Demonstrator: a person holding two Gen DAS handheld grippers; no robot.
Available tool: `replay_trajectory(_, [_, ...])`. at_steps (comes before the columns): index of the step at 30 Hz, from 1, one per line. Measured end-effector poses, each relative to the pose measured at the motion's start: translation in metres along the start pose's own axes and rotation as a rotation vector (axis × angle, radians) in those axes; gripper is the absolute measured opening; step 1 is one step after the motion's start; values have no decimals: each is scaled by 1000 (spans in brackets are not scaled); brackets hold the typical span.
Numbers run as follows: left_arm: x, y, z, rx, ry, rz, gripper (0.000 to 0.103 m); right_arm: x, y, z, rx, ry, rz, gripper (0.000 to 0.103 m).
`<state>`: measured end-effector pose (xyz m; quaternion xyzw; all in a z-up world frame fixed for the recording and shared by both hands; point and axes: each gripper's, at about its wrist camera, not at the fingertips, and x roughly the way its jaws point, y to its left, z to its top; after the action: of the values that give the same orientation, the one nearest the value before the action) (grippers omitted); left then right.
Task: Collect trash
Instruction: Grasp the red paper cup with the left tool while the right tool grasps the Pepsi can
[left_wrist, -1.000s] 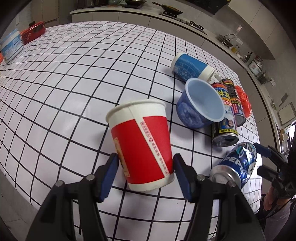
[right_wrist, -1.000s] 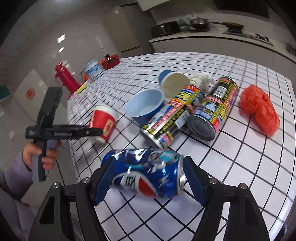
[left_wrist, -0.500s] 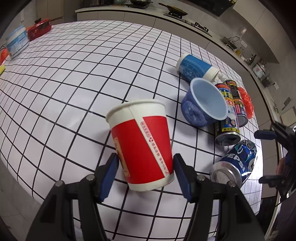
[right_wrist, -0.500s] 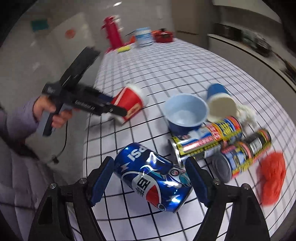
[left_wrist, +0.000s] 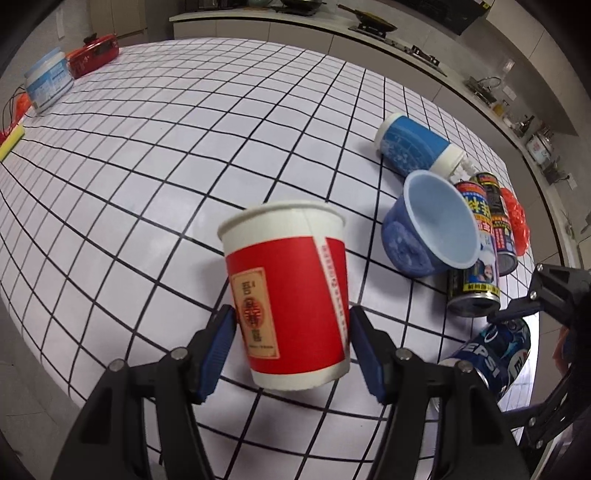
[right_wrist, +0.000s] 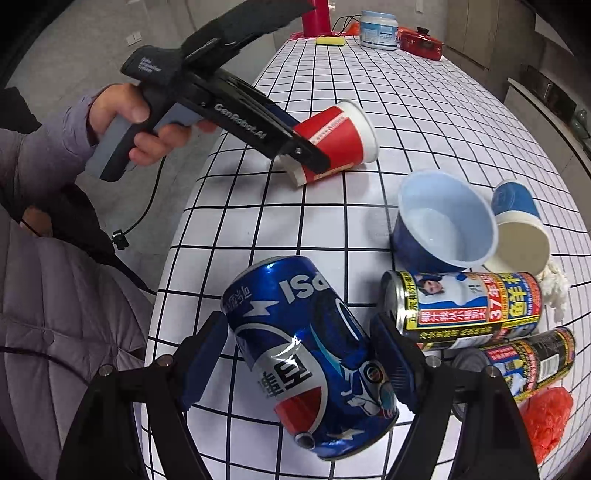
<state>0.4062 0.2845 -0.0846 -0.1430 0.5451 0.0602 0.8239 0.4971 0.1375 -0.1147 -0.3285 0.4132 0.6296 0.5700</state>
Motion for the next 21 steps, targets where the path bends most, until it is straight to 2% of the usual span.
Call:
replay_trajectory(2, [1, 3, -1, -17, -5, -12, 59, 1, 0, -3, 13, -6, 7, 81])
replay_trajectory(5, [-5, 4, -8, 16, -8, -15, 57, 4, 2, -8, 46, -11, 24, 77])
replay_trajectory(10, [-15, 2, -36, 117, 27, -38, 58, 0, 3, -22, 143, -43, 7, 74])
replay_trajectory(13, [-16, -8, -46, 189, 29, -24, 61, -4, 5, -36, 227, -60, -12, 73])
replay_trajectory(17, [-12, -15, -42, 223, 30, -4, 63, -2, 9, -42, 299, -80, -53, 73])
replay_trajectory(21, [-10, -16, -34, 232, 28, -17, 68, 5, 16, -36, 335, -86, -87, 73])
